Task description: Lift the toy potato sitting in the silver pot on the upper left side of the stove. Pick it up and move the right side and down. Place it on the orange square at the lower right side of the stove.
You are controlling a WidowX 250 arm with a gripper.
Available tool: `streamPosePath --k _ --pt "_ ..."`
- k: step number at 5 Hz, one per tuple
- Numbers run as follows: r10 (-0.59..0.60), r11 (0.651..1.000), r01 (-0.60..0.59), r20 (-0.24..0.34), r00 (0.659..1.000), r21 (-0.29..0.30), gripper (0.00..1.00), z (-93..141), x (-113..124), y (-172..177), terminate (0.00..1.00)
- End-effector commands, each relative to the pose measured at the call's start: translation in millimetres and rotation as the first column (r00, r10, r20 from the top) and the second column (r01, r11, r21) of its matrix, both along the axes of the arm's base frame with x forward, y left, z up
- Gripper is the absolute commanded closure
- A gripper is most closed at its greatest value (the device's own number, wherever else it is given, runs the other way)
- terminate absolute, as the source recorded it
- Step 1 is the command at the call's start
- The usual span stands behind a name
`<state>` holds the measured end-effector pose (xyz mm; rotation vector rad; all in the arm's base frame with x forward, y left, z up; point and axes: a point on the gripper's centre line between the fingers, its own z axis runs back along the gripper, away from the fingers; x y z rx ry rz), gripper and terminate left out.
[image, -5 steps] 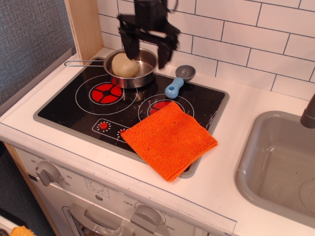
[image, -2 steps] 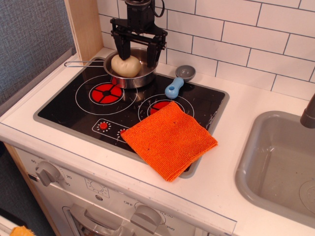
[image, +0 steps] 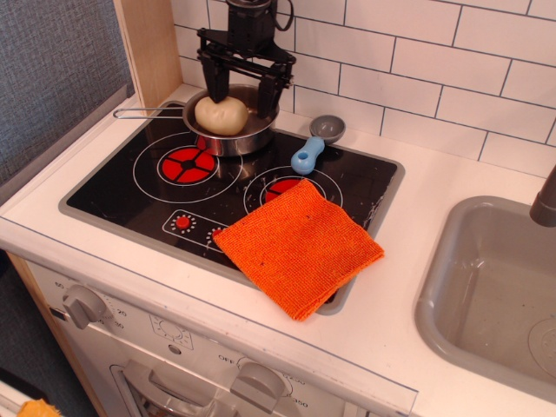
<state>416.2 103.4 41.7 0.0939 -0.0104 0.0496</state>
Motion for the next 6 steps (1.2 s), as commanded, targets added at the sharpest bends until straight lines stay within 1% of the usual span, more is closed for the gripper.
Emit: streamPosePath --k 1,2,3,4,5,6 --pt "-0.009 1.0 0.009 0.047 0.999 -0.015 0.0 22.9 -6.7 10.4 0.0" --pt "-0.013 1.0 0.013 0.048 0.999 -0.006 0.0 27.8 -10.7 9.6 0.0" --pt "-0.016 1.0 0.016 0.003 1.0 -0.019 0.0 11.6 -16.7 5.9 0.0" --pt "-0.022 1.0 0.022 -0.026 0.999 -0.012 0.0 2.8 -16.2 0.8 0.0" --pt "-0.015 1.0 0.015 -0.042 0.999 -0.009 0.0 -3.6 -15.7 1.0 0.0" --pt "0.009 1.0 -0.009 -0.04 0.999 -0.004 1.0 -5.1 -16.7 3.4 0.0"
